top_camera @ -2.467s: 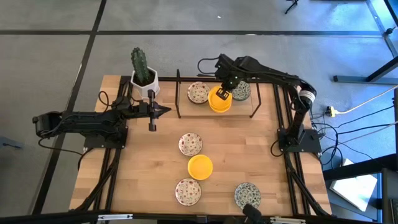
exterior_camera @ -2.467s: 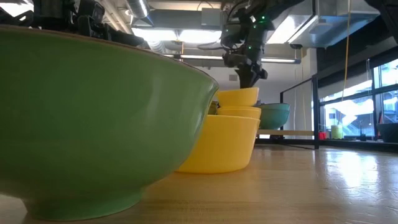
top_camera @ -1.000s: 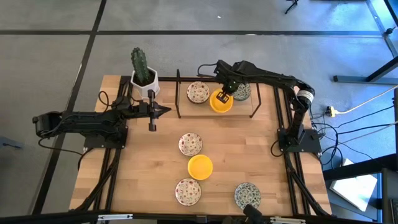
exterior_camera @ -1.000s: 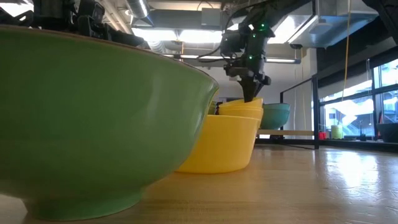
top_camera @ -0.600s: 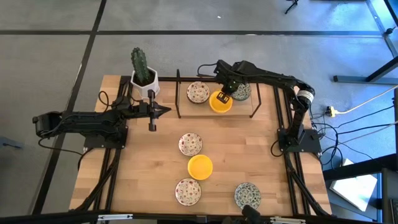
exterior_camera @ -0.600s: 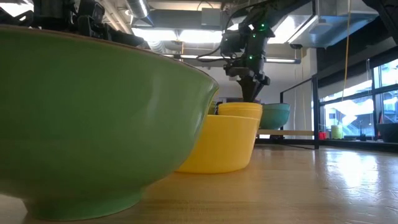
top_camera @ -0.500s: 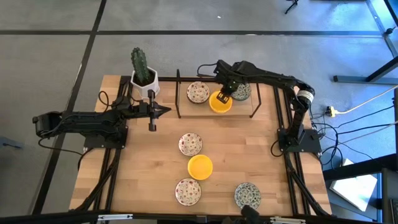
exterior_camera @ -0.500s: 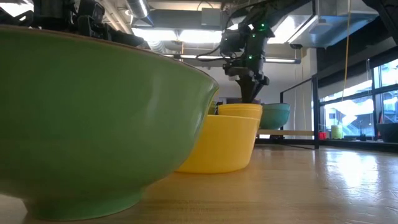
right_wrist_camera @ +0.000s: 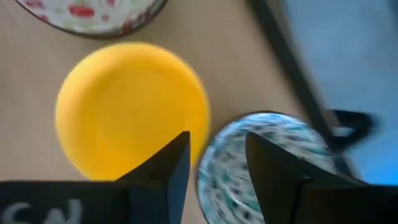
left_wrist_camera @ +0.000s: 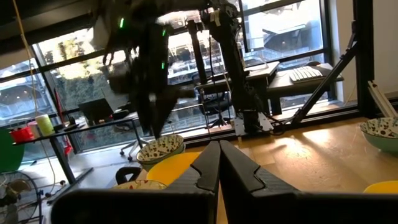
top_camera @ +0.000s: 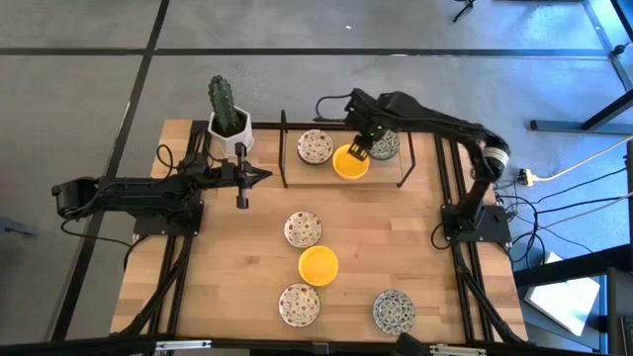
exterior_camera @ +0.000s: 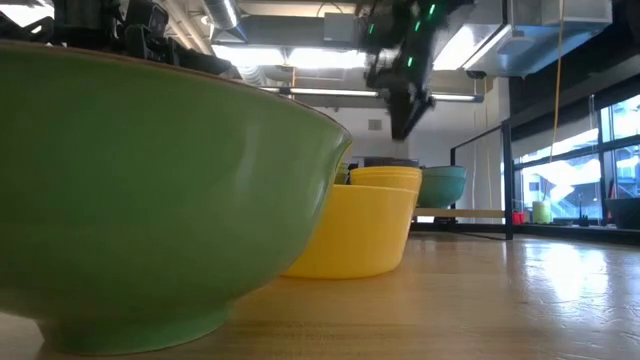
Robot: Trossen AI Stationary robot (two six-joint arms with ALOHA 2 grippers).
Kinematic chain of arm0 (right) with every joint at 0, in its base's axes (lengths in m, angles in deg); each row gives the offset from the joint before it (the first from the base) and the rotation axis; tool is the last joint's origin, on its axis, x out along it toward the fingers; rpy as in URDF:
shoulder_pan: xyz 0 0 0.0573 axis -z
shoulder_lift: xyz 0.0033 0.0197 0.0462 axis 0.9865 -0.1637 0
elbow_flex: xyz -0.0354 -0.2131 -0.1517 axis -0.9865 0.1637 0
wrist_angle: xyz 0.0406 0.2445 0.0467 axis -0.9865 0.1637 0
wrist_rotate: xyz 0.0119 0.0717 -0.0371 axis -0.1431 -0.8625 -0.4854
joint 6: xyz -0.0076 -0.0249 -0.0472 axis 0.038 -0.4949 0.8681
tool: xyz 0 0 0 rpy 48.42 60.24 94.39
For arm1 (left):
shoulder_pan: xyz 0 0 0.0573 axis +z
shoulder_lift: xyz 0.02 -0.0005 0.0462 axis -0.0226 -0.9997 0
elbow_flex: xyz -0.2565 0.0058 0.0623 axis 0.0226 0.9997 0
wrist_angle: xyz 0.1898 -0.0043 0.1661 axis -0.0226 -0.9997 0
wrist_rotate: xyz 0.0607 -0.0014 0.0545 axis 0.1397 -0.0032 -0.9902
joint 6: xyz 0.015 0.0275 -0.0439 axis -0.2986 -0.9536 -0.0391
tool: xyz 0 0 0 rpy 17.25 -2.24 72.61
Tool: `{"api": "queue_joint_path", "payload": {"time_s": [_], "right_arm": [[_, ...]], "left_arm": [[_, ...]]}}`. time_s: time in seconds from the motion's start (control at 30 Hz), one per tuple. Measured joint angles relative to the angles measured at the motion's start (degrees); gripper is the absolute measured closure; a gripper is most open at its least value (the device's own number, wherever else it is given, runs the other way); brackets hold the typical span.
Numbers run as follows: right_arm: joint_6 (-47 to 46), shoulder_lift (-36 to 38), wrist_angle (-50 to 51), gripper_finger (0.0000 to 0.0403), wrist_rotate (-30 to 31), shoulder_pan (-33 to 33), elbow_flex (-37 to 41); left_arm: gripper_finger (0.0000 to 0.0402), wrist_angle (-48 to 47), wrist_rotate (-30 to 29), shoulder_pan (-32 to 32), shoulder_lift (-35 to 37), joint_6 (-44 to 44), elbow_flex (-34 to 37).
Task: Pick & Place Mini bowls
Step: Stack the blue bowl on top of the blue bowl on the shelf
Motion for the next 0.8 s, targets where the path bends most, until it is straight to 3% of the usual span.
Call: {"api": "queue_joint_path", "payload": {"time_s": [0.1, 0.27, 0.53, 0.63, 0.8], "right_arm": [[0.1, 6.0, 1.1, 0.0256, 3.7, -2.0, -0.9], [0.0, 19.0, 0.8, 0.0266, 4.0, -8.5, -0.8], [-12.2, 34.2, 12.0, 0.0275, 6.5, -22.1, -0.5], [-18.1, 38.8, 12.6, 0.0275, 6.3, -28.4, 3.4], [-24.9, 46.4, 7.3, 0.0275, 6.7, -36.9, 17.0]], "left_arm": [[0.0396, -0.1, 0.0, 0.0, 0.0, 0.0, 0.0], [0.0396, -0.3, 0.0, 0.0, 0.0, 0.0, 0.0], [0.0396, -0.3, 0.0, 0.0, 0.0, 0.1, 0.0], [0.0396, -0.3, 0.0, 0.0, 0.0, 0.1, 0.0], [0.0396, -0.2, 0.0, 0.0, 0.0, 0.1, 0.0]]}}
